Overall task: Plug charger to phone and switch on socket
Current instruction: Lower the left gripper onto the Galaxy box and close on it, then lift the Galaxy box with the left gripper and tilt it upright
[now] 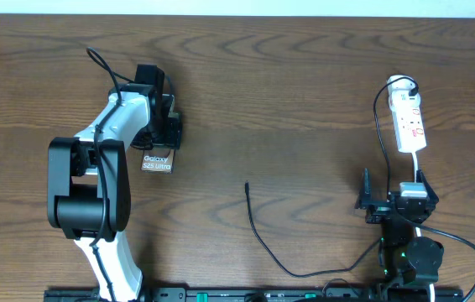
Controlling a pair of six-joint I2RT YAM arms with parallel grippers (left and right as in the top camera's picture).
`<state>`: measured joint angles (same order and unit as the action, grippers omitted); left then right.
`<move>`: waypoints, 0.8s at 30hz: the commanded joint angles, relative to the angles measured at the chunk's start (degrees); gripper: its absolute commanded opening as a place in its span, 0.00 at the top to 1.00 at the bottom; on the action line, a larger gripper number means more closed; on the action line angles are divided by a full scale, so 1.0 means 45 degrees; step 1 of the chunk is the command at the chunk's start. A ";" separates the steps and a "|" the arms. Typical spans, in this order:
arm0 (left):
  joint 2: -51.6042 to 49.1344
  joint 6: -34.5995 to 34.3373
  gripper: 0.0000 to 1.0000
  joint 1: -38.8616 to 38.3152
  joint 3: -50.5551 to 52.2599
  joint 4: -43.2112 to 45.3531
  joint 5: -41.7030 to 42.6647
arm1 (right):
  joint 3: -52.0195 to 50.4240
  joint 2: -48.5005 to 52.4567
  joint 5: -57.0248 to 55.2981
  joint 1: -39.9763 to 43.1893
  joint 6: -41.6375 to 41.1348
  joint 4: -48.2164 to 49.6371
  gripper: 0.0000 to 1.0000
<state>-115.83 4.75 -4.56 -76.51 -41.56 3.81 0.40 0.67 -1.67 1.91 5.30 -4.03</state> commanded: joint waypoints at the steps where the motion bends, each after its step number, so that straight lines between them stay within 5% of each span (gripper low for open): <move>1: -0.0321 0.0034 0.92 0.0019 0.0466 -0.0019 0.0335 | -0.0019 -0.0073 0.0029 0.0092 0.0170 -0.0049 0.01; 24: 0.0967 0.0034 0.93 0.0019 -0.0923 -0.0738 0.0340 | -0.0019 -0.0073 0.0029 0.0092 0.0170 -0.0049 0.01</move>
<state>-115.57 4.75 -4.56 -78.61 -44.66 4.78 0.40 0.67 -1.67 1.91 5.30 -4.03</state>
